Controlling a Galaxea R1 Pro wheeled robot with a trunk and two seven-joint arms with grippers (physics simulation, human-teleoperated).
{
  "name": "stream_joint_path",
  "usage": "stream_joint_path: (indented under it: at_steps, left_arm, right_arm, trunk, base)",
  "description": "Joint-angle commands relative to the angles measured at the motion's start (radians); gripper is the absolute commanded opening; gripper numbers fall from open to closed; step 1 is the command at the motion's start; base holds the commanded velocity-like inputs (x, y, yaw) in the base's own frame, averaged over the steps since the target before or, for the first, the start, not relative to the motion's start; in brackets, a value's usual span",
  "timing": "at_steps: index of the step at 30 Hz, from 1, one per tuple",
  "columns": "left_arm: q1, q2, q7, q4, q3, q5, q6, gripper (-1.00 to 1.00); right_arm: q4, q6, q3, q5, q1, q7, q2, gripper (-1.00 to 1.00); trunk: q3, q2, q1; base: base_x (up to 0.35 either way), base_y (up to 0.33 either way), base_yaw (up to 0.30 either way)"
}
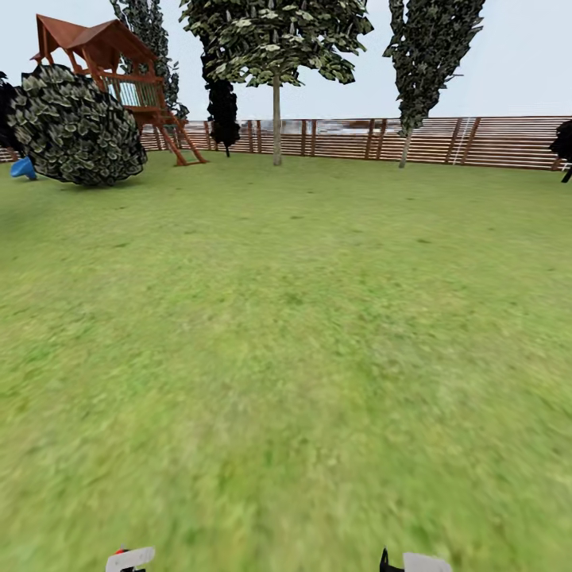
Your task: In the garden, pick up the pesticide atomizer on the floor and spray pesticide onto both trees until each tree trunk is fully covered.
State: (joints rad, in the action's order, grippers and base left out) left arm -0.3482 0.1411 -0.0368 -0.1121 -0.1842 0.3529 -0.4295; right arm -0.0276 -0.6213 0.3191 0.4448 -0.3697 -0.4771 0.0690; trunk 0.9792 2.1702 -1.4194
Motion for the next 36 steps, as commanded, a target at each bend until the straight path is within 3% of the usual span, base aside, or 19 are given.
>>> stream_joint_path:
  at_steps: [1,36]
  left_arm:
    - [0.0,0.0,0.0,0.0,0.0,0.0,0.0,-1.0]
    - [0.0,0.0,0.0,0.0,0.0,0.0,0.0,-1.0]
  right_arm:
    - [0.0,0.0,0.0,0.0,0.0,0.0,0.0,1.0]
    - [0.0,0.0,0.0,0.0,0.0,0.0,0.0,1.0]
  trunk:
    - [0.0,0.0,0.0]
    - [0.0,0.0,0.0]
  base:
    - [0.336,0.0,0.0]
    - [0.336,0.0,0.0]
